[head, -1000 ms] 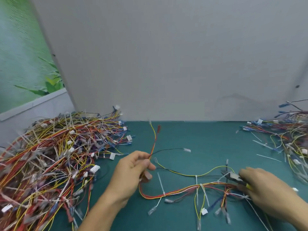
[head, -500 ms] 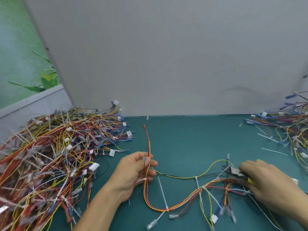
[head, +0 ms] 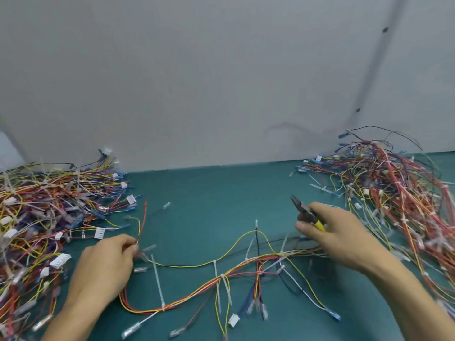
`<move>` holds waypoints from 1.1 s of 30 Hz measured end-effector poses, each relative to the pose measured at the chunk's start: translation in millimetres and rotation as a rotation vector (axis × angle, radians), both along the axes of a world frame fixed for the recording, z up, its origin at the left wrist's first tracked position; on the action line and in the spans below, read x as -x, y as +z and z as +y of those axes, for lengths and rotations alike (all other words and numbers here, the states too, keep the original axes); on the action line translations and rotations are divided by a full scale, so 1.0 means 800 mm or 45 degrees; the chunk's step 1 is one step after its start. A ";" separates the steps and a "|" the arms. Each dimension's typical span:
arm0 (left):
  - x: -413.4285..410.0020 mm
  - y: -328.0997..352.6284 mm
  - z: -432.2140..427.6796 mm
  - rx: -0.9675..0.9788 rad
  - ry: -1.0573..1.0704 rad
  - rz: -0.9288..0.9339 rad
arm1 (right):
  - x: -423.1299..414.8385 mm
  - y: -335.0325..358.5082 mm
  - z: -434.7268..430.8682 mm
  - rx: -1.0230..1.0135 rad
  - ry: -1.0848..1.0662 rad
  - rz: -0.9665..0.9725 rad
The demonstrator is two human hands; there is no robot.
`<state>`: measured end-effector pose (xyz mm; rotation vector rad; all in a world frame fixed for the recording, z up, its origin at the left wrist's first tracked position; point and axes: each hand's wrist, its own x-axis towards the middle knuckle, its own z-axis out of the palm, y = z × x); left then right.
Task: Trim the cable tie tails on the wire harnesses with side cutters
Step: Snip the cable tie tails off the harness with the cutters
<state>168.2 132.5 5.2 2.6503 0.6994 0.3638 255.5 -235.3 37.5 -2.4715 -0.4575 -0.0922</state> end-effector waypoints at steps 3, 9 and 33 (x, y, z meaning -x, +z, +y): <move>0.003 0.001 -0.008 -0.132 0.079 0.072 | -0.003 -0.005 -0.008 0.140 -0.012 0.096; 0.009 0.023 -0.016 -0.382 0.072 -0.213 | -0.004 -0.013 0.002 0.343 0.048 0.125; -0.129 0.019 -0.098 -0.960 -0.675 0.029 | -0.007 -0.027 0.006 0.728 0.257 -0.115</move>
